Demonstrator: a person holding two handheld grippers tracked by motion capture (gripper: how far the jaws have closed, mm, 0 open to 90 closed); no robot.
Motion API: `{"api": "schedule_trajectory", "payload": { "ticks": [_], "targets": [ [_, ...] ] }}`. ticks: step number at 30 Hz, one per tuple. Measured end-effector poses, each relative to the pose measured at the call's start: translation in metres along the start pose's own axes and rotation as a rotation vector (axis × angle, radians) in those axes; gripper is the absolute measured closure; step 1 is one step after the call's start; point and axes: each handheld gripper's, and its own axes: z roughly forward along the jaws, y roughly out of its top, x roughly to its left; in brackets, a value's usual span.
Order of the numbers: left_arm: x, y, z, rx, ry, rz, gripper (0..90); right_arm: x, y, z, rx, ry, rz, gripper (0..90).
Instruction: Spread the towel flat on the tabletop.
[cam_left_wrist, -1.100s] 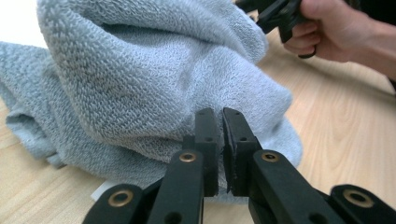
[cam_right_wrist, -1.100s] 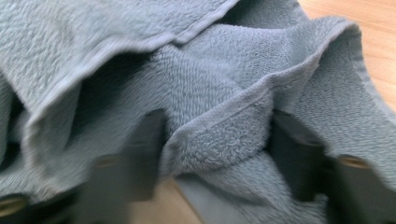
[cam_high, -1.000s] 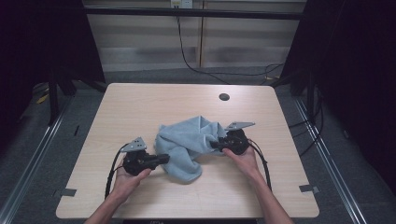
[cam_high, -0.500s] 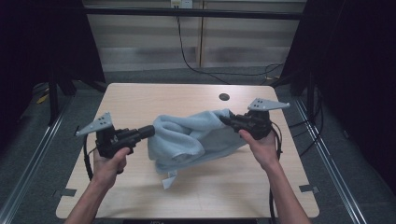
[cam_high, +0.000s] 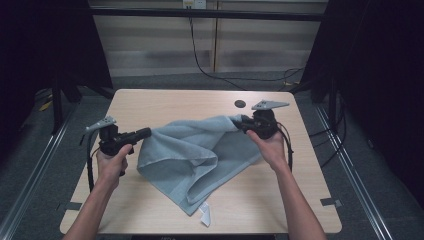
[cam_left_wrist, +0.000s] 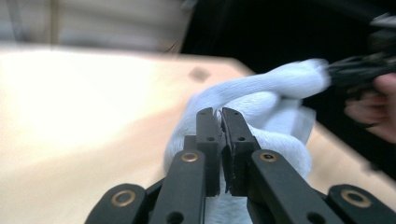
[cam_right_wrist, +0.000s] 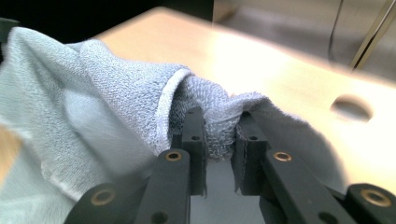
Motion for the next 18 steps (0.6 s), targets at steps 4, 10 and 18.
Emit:
{"api": "schedule_trajectory", "payload": {
  "ticks": [4, 10, 18],
  "targets": [
    [0.020, -0.028, 0.011, 0.092, 0.019, -0.070, 77.6, -0.007, -0.030, 0.030, 0.085, 0.036, 0.035, 73.8],
    [0.002, -0.019, -0.011, 0.031, 0.002, -0.025, 60.0, -0.007, -0.052, 0.030, 0.080, 0.076, 0.085, 54.3],
    [-0.064, -0.048, 0.008, 0.201, -0.197, 0.150, 62.2, -0.023, -0.075, -0.006, 0.057, 0.035, 0.118, 49.5]
  ]
}}
